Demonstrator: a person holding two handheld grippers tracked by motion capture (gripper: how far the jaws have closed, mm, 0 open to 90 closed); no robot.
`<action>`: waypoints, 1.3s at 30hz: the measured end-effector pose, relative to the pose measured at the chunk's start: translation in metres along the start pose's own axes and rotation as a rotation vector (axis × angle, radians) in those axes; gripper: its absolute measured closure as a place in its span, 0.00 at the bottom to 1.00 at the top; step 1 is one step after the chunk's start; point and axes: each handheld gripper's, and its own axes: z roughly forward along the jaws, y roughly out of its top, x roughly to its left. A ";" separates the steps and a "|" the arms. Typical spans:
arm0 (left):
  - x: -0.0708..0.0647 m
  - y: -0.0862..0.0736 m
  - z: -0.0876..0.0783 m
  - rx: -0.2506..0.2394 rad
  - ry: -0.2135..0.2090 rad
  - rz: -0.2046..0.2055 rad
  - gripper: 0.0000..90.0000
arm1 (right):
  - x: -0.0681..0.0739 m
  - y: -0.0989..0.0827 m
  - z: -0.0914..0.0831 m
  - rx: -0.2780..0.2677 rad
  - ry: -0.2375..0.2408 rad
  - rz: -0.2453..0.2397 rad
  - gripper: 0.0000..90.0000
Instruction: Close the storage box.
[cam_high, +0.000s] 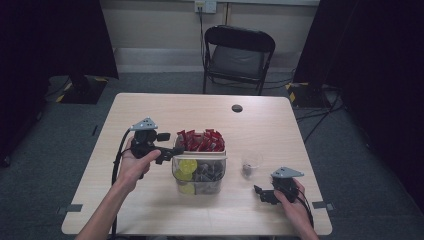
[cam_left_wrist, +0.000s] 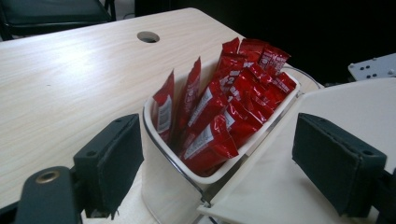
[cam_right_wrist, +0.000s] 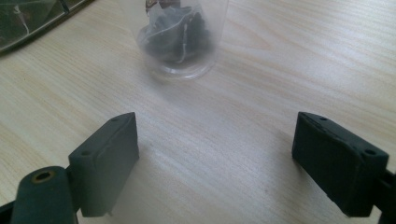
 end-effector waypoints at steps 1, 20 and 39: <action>-0.001 0.000 0.000 -0.002 0.000 -0.002 0.18 | 0.000 0.000 0.000 0.000 0.000 0.001 0.16; 0.000 -0.016 0.006 0.060 0.007 -0.018 0.18 | 0.000 0.000 0.000 0.000 0.000 0.000 0.16; 0.000 -0.029 0.016 0.112 0.034 -0.012 0.17 | 0.000 0.000 0.000 0.002 0.003 -0.001 0.15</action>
